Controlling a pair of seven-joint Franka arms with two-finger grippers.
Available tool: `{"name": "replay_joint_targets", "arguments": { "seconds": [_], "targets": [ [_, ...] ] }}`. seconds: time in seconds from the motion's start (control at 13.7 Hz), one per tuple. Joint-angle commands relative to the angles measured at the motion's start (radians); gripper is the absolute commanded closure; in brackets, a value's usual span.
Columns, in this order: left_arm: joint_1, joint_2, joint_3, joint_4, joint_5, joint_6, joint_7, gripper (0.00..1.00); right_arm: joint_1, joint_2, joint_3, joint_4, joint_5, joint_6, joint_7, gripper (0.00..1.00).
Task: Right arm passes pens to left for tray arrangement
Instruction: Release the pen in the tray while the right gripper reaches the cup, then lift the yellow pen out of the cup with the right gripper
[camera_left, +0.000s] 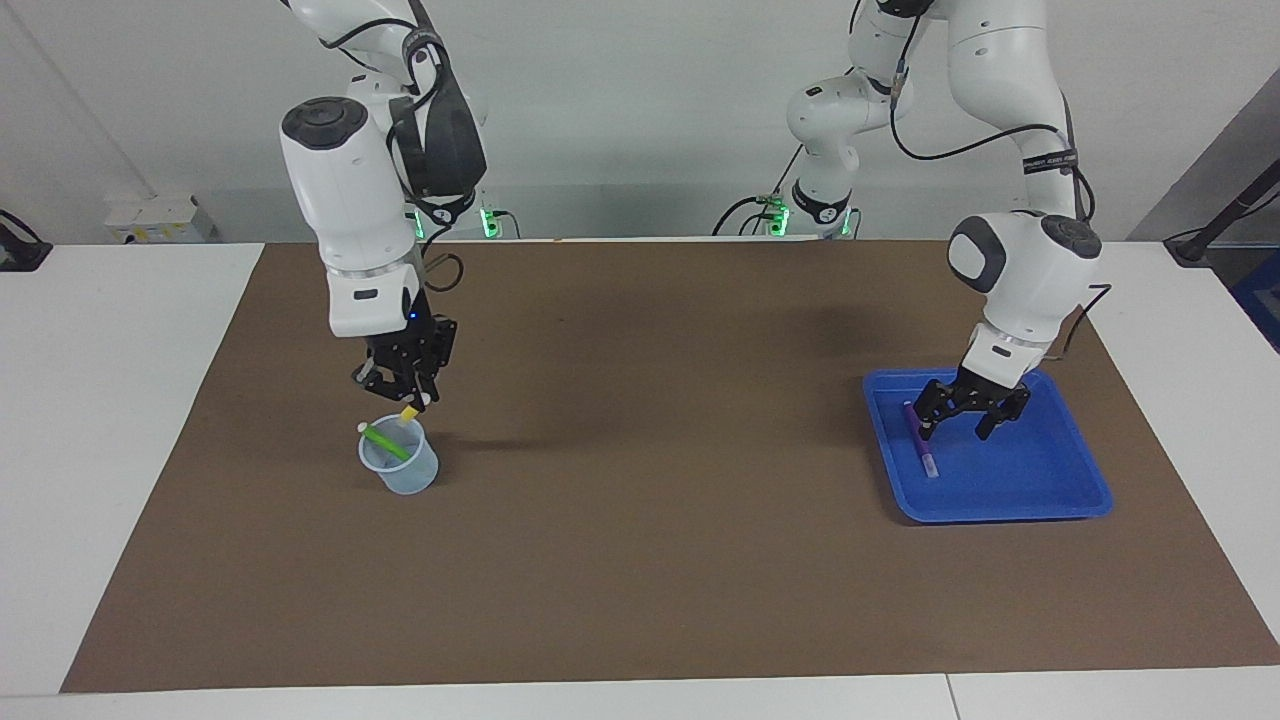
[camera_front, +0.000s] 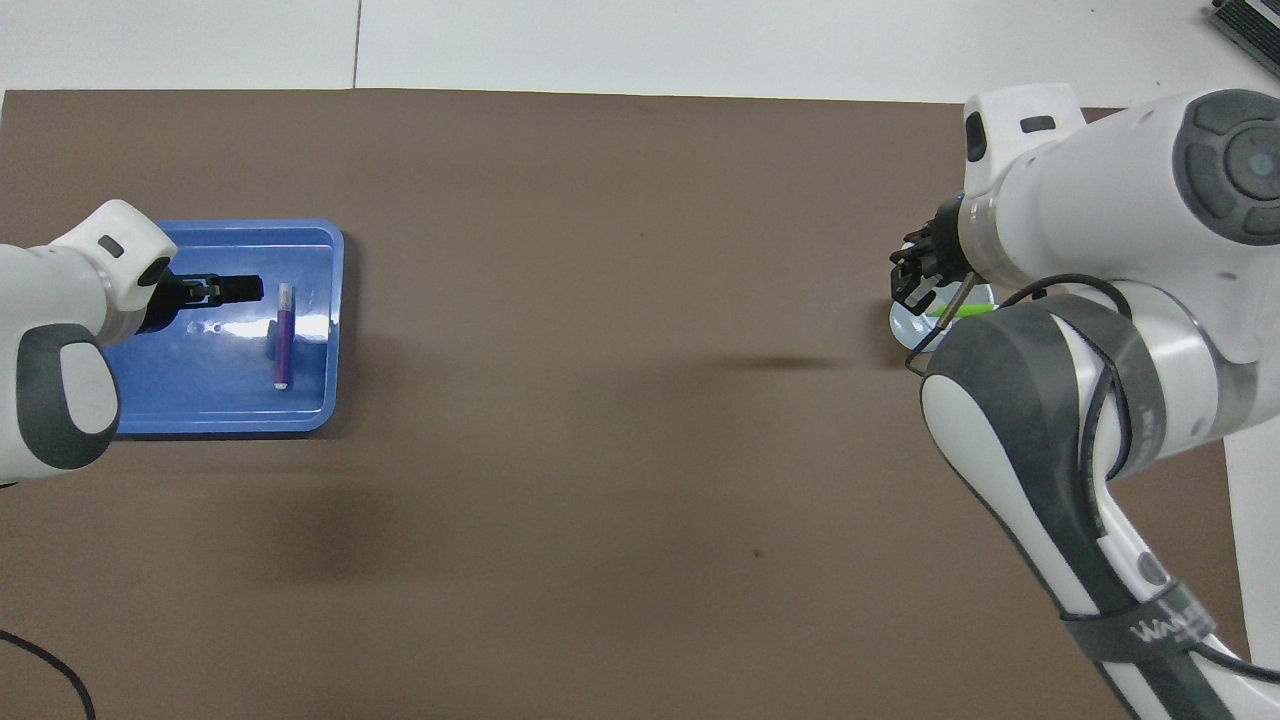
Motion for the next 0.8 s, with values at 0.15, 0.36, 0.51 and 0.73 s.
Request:
{"name": "replay_joint_targets", "arguments": {
  "seconds": [0.15, 0.36, 0.51, 0.73],
  "targets": [
    [0.014, -0.049, -0.001, -0.004, 0.019, -0.042, 0.005, 0.00, -0.007, 0.006, 0.066, 0.054, 0.142, -0.113, 0.326, 1.00],
    [0.014, -0.054, -0.007, 0.032, -0.034, -0.154, -0.035, 0.00, 0.034, 0.003, 0.070, 0.054, 0.205, -0.124, 0.532, 1.00],
    [0.016, -0.060, -0.007, 0.110, -0.117, -0.344, -0.139, 0.00, 0.062, 0.003, 0.080, 0.054, 0.261, -0.127, 0.699, 1.00],
    [0.011, -0.062, -0.009, 0.177, -0.158, -0.489, -0.306, 0.00, 0.085, 0.001, 0.083, 0.051, 0.416, -0.104, 0.981, 1.00]
  ]
}}
